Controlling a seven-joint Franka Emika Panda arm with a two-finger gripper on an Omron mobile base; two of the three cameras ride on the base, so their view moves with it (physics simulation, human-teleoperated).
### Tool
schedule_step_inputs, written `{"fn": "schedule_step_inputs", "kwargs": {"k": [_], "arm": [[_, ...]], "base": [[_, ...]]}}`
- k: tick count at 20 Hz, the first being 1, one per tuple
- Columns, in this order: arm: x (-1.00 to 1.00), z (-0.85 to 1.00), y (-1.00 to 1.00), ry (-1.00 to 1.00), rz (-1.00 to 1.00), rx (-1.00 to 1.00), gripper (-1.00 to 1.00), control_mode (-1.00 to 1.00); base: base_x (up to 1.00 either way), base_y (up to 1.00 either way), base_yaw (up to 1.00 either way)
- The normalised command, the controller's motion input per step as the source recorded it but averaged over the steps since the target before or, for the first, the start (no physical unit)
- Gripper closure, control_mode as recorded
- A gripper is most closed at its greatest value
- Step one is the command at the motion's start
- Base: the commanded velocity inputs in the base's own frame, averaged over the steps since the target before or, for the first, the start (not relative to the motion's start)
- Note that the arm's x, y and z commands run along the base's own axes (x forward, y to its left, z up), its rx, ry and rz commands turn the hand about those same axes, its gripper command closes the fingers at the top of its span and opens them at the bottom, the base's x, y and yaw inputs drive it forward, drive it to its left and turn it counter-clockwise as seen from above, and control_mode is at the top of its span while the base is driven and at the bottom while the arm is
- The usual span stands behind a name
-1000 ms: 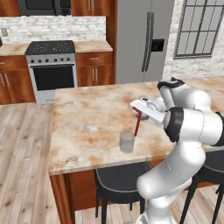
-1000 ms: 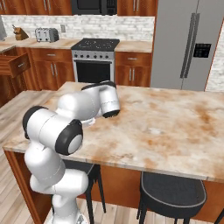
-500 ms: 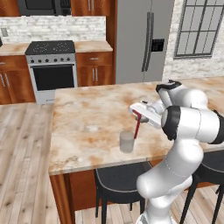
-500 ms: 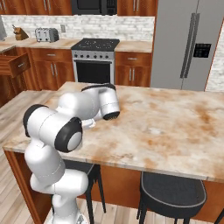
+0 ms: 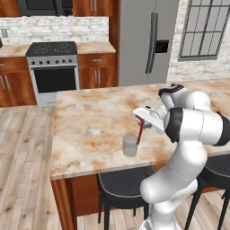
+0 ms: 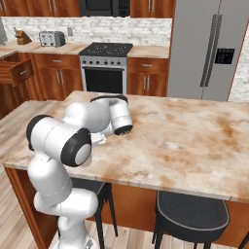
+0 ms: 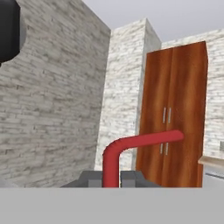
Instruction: Take a straw from the drawer in front and place it inside the glass cup on the dining counter.
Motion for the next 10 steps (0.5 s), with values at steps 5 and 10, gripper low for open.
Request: {"fn": "schedule_step_inputs", "kwargs": {"k": [5,10], "arm": [[0.18,-0.05,0.1,0.0,0.0,0.01,1.0,-1.0],[0.25,-0.05,0.04,0.0,0.0,0.01,1.0,-1.0]], "base": [[0.0,0.0,0.0],[0.0,0.0,0.0]]}}
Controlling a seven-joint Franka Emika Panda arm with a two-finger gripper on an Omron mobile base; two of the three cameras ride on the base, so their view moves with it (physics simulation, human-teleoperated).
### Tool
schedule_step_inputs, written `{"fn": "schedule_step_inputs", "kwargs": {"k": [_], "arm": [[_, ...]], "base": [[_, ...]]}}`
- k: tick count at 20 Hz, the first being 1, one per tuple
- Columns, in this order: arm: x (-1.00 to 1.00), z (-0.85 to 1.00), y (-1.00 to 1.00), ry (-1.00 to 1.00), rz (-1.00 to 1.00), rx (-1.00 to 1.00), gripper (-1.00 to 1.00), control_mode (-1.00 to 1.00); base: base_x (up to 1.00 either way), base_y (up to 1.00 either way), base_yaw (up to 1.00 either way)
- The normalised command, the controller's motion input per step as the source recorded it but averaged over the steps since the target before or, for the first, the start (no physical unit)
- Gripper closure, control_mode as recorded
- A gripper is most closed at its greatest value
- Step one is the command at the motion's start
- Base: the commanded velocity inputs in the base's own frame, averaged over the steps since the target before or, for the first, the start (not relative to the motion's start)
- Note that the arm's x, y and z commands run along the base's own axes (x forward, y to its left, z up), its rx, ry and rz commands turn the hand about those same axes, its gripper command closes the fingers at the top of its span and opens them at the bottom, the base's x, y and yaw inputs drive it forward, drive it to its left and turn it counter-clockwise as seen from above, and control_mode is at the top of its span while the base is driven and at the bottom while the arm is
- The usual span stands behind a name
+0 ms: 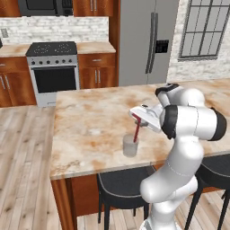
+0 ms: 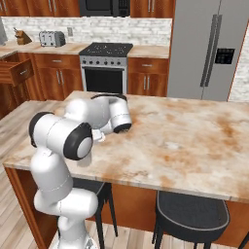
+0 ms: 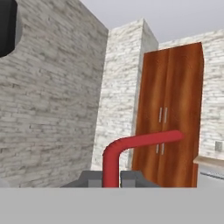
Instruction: Take a straw from the drawer in front and place it inside the glass cup on the dining counter.
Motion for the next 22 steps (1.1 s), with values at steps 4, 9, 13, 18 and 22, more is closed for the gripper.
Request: {"fn": "schedule_step_inputs", "kwargs": {"k": [4,9,13,18,22], "arm": [[0.2,-0.14,0.0,0.01,0.0,0.0,1.0,-1.0],[0.06,-0.27,0.0,0.02,0.0,0.0,1.0,-1.0],[0.21,-0.21,0.0,0.01,0.0,0.0,1.0,-1.0],[0.21,-0.12,0.0,0.0,0.0,0.0,1.0,-1.0],[0.07,-0.06,0.0,0.0,0.0,0.0,1.0,-1.0]], "base": [[0.0,0.0,0.0],[0.0,0.0,0.0],[0.0,0.0,0.0],[0.0,0.0,0.0],[0.0,0.0,0.0]]}}
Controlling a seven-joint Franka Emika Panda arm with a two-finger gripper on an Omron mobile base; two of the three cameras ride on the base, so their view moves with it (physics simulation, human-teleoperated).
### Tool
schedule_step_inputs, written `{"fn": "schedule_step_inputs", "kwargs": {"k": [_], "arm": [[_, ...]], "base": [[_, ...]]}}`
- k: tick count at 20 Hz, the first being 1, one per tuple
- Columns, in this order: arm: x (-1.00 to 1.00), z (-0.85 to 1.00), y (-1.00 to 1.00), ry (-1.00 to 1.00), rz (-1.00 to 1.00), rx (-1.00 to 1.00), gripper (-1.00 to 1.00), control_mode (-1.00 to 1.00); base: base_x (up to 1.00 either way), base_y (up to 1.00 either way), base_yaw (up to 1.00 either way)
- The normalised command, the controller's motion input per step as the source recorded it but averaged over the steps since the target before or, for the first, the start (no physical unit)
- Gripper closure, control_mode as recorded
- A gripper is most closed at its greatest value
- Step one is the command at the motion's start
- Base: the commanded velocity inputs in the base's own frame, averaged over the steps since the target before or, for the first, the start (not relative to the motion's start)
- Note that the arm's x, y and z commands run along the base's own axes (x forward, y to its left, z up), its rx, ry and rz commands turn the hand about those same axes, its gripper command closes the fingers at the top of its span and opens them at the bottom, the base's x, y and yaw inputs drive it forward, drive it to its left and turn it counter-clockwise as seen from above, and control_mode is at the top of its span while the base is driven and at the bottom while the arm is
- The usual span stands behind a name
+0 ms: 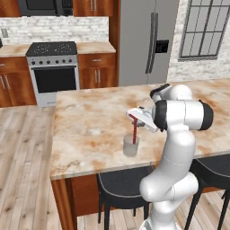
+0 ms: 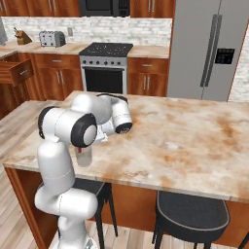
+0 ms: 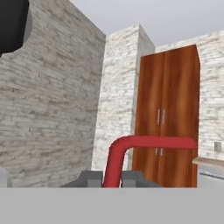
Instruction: Take a straw from the drawer in front and place it inside the glass cup on the dining counter.
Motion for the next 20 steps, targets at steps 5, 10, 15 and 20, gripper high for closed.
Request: {"fn": "schedule_step_inputs", "kwargs": {"k": [5,10,15,20], "arm": [[-0.03,0.01,0.04,0.0,0.0,0.0,1.0,-1.0],[-0.02,0.16,0.01,-0.01,0.0,0.0,1.0,-1.0],[-0.02,0.27,0.0,0.0,0.0,0.0,1.0,-1.0],[0.0,0.01,0.0,0.0,0.0,0.0,1.0,-1.0]], "base": [[0.0,0.0,0.0],[0.0,0.0,0.0],[0.0,0.0,0.0],[0.0,0.0,0.0]]}}
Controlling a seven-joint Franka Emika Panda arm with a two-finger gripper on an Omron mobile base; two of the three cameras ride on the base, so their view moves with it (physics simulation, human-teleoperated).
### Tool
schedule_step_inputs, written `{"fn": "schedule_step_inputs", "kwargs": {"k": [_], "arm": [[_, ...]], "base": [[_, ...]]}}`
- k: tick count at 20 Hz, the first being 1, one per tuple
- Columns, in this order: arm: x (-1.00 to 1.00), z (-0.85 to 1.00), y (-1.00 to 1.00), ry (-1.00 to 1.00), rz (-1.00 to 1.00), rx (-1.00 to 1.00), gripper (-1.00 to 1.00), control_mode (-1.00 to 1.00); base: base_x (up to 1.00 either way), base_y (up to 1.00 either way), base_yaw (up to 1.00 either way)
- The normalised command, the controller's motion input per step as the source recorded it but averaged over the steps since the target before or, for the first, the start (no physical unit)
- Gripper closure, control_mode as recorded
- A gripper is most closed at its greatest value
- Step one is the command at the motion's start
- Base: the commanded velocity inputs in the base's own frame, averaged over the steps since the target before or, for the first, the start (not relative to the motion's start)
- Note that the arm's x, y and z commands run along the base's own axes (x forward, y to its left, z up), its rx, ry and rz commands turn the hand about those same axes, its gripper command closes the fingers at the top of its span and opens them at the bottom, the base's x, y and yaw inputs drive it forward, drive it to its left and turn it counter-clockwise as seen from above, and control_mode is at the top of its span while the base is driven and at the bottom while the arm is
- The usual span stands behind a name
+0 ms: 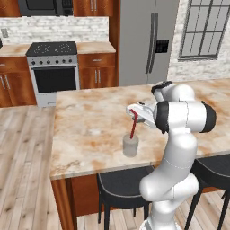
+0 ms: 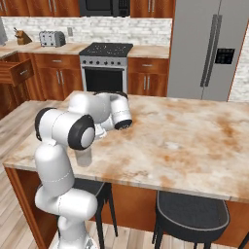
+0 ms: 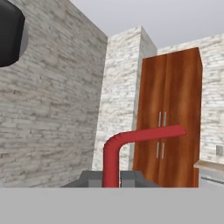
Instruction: Take a straw from the drawer in front and place it inside the glass cup on the dining counter.
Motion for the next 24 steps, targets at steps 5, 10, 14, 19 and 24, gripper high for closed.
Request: {"fn": "schedule_step_inputs", "kwargs": {"k": [5,10,14,19,24], "arm": [[0.0,-0.01,0.0,0.01,0.0,0.0,1.0,-1.0],[0.04,-0.04,-0.03,0.03,0.0,0.0,1.0,-1.0],[0.06,-0.1,-0.09,0.06,0.0,0.0,1.0,-1.0],[0.16,-0.04,-0.05,0.05,0.0,0.0,1.0,-1.0],[0.21,-0.05,0.0,0.06,0.0,0.0,1.0,-1.0]], "base": [[0.0,0.0,0.0],[0.0,0.0,0.0],[0.0,0.0,0.0],[0.0,0.0,0.0],[0.0,0.0,0.0]]}}
